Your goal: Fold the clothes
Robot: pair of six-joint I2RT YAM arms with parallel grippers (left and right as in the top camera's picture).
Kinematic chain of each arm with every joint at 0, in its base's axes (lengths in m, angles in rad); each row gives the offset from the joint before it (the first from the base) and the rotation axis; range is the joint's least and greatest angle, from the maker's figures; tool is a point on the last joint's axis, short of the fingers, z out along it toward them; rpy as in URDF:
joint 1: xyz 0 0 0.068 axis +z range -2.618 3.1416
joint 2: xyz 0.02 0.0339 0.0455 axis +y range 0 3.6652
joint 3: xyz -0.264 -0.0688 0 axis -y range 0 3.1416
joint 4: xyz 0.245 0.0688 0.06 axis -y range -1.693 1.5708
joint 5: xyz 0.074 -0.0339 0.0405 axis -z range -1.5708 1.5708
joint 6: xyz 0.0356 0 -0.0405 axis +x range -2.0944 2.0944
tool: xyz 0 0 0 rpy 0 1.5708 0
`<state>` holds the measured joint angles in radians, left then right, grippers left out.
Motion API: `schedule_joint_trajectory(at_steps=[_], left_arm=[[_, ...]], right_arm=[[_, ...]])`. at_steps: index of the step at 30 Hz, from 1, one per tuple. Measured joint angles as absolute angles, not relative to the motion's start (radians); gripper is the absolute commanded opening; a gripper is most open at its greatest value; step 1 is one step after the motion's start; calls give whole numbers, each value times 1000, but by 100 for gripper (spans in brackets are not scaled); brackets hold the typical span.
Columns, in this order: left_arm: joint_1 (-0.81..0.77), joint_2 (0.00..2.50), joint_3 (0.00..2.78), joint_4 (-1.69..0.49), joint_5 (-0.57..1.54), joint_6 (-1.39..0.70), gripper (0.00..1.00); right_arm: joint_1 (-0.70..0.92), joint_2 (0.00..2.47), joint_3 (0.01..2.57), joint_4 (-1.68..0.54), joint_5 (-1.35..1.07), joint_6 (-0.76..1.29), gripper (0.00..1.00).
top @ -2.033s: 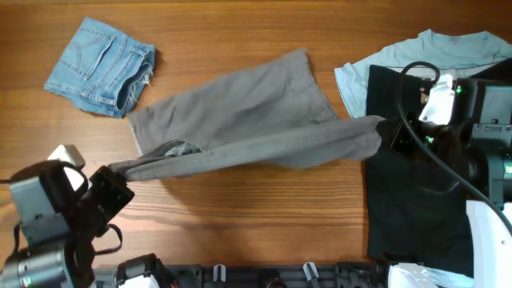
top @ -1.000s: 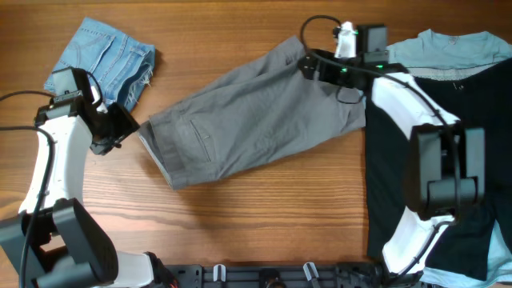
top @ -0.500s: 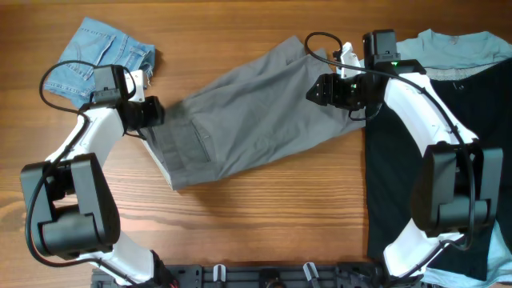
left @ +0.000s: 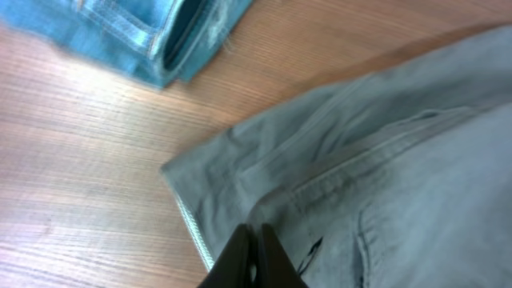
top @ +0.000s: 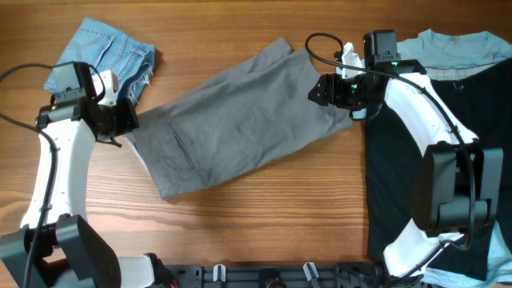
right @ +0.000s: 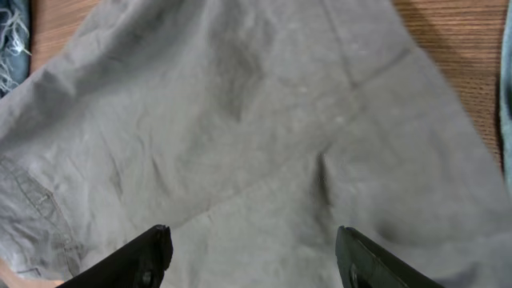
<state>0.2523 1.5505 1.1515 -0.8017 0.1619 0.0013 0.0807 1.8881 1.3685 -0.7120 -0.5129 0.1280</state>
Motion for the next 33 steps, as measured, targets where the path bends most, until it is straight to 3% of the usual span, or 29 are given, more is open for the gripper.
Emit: schedule_joint_trajectory(at_steps=[3,4,5,8,9,13,16,18,22,24,26,27,28,33], left_arm=[[257,1560,1151,-822,93,-10,4],[257,1571,1151,-823,74,-16,23],[257,1594,1151,-823,49,-28,48],[257,1662,1151,-830,-3,-65,56],[257,1664,1151,-838,-10,-70,54],[258,1632,1167,-868,92,-78,4],[215,1594,1183,-862,296,-84,4],[144,1624,1079,-842,282,-123,4],[179,1703,887,-796,207,-278,4],[219,1700,883,-791,194,-309,4],[280,1696,880,-762,179,-325,4],[326,1694,880,-735,161,-330,4],[341,1692,880,-720,154,-332,4],[362,1692,888,-692,103,-325,4]], right_arm=[[81,1888,1369,-714,-511,126,71],[81,1888,1369,-714,-511,126,71],[81,1888,1369,-715,-511,126,71],[81,1888,1369,-724,-511,125,75],[81,1888,1369,-728,-511,125,75],[81,1888,1369,-755,-477,126,76],[81,1888,1369,-763,-440,125,75],[81,1888,1369,-772,-425,126,75],[81,1888,1369,-868,-390,125,75],[81,1888,1363,-910,-347,130,62],[81,1888,1330,-931,-311,145,35],[81,1888,1296,-927,-303,149,38],[81,1887,1274,-911,-306,153,53],[82,1887,1144,-807,-475,35,60]])
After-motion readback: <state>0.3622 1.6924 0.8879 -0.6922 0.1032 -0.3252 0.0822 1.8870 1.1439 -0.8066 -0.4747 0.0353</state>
